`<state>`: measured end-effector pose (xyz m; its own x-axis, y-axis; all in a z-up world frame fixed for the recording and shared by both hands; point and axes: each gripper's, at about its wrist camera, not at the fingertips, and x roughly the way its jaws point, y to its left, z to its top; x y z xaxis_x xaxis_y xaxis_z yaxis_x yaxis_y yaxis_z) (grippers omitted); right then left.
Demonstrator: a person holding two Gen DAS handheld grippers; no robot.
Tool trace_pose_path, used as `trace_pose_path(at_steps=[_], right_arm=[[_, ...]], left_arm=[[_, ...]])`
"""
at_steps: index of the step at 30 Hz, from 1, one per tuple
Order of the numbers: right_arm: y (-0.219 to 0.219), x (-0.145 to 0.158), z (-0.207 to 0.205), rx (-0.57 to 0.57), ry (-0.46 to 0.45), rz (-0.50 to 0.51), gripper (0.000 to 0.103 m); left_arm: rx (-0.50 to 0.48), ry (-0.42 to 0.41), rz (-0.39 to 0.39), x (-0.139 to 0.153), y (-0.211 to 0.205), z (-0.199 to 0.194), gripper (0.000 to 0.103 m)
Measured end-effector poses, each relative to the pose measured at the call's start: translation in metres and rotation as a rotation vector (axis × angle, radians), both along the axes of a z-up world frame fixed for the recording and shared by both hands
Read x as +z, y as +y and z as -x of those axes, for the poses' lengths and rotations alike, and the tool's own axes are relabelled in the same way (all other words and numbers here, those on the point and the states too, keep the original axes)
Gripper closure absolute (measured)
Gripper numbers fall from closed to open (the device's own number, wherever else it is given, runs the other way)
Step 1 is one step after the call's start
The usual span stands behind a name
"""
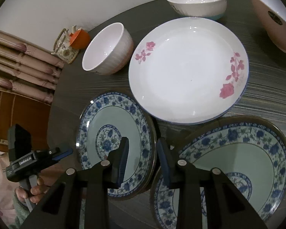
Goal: Organize plates and bowls
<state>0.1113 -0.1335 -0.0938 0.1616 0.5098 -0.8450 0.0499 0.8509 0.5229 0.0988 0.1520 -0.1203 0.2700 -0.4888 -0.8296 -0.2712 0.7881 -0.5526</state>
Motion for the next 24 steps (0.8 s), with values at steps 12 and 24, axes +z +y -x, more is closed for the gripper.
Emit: trace_pose_path(at_steps=[12,24], right_arm=[[0.010,-0.018,-0.012,0.036,0.026,0.004,0.081],[0.013,-0.028,-0.015,0.048,0.028,0.010,0.087]], left_arm=[[-0.012,0.021,-0.025,-0.013,-0.002,-0.006,0.059],[-0.029,0.038,-0.014,-0.024,-0.003,-0.011,0.081]])
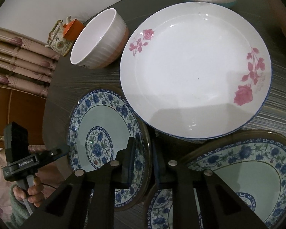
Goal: Organize plates and bowls
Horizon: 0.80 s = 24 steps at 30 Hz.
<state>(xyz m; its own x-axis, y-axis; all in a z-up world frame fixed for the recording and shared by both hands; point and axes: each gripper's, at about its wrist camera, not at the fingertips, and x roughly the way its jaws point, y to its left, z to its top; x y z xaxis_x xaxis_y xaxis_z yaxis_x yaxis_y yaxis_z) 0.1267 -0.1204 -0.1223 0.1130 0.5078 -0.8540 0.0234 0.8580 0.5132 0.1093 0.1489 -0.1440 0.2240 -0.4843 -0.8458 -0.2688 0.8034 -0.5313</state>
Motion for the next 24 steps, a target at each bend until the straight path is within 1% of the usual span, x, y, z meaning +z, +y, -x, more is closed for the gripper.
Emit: trace_pose_path(at_steps=[2,6,9,13,16,24], right_arm=[[0.000,-0.001,0.000,-0.005,0.003,-0.006,0.087],[0.002,-0.001,0.000,0.006,-0.002,0.004,0.087],[0.005,0.001,0.001,0.017,-0.013,0.024,0.087],[0.009,0.007,0.005,0.014,-0.033,0.045,0.088],[0.012,0.015,0.009,0.005,-0.055,0.046,0.089],[0.023,0.036,0.021,-0.008,-0.105,0.042,0.089]], left_arm=[[-0.009,-0.003,-0.013,-0.001,-0.001,0.000,0.087],[-0.027,-0.003,-0.025,-0.003,-0.004,-0.002,0.090],[-0.039,-0.014,-0.044,-0.002,-0.006,-0.003,0.090],[-0.031,-0.029,-0.050,0.003,-0.002,-0.002,0.090],[-0.037,-0.059,-0.062,0.013,0.002,0.000,0.090],[-0.033,-0.101,-0.091,0.035,0.020,0.004,0.089]])
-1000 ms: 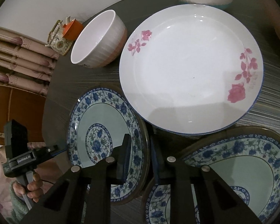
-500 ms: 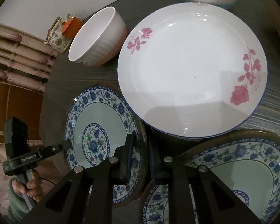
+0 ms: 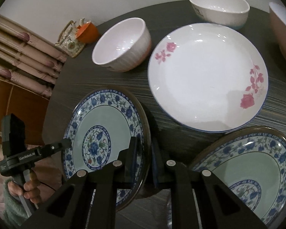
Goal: Organize plates and bowls
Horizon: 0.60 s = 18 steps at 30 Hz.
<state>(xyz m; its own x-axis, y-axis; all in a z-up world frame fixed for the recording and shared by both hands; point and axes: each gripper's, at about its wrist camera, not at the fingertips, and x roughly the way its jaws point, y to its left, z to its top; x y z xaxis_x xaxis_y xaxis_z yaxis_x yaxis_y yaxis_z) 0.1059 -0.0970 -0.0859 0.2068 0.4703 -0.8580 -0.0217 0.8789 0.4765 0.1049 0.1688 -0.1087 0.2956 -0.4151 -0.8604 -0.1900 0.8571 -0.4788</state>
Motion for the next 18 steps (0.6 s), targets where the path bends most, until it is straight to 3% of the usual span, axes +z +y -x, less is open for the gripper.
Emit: trace_pose_path(at_steps=[8,18], right_arm=[[0.020,0.008,0.017,-0.019,-0.009,-0.023,0.089],[0.048,-0.004,0.032,-0.039,0.015,-0.045,0.089]], left_arm=[[-0.039,-0.022,-0.078,0.012,0.014,-0.002,0.089],[-0.054,-0.018,-0.104,0.005,0.036,0.001,0.089]])
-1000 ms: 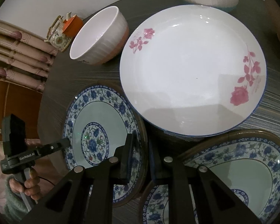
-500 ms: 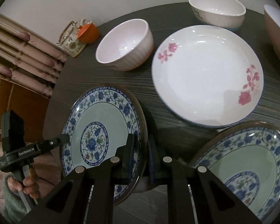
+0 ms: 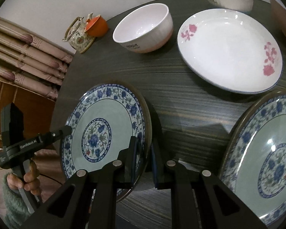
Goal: Organize plates and bowls
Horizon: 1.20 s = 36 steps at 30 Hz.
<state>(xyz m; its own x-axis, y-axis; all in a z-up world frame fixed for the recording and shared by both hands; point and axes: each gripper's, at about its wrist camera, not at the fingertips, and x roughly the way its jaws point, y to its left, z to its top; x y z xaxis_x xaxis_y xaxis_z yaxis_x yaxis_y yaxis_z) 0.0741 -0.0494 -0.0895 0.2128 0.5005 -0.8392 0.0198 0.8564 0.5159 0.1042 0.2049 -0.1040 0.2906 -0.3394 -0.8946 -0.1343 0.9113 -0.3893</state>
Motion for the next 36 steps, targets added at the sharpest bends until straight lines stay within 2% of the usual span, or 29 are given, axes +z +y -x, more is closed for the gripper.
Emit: trace_pose_path(at_steps=[23,36], right_arm=[[0.019,-0.009,0.002,-0.028,-0.046,0.040,0.089],[0.022,-0.015,0.003,-0.020,-0.011,0.039,0.087]], left_arm=[[0.014,0.015,-0.003,-0.026,0.019,-0.014,0.086],[0.035,0.041,0.006,-0.033,0.022,-0.015,0.083]])
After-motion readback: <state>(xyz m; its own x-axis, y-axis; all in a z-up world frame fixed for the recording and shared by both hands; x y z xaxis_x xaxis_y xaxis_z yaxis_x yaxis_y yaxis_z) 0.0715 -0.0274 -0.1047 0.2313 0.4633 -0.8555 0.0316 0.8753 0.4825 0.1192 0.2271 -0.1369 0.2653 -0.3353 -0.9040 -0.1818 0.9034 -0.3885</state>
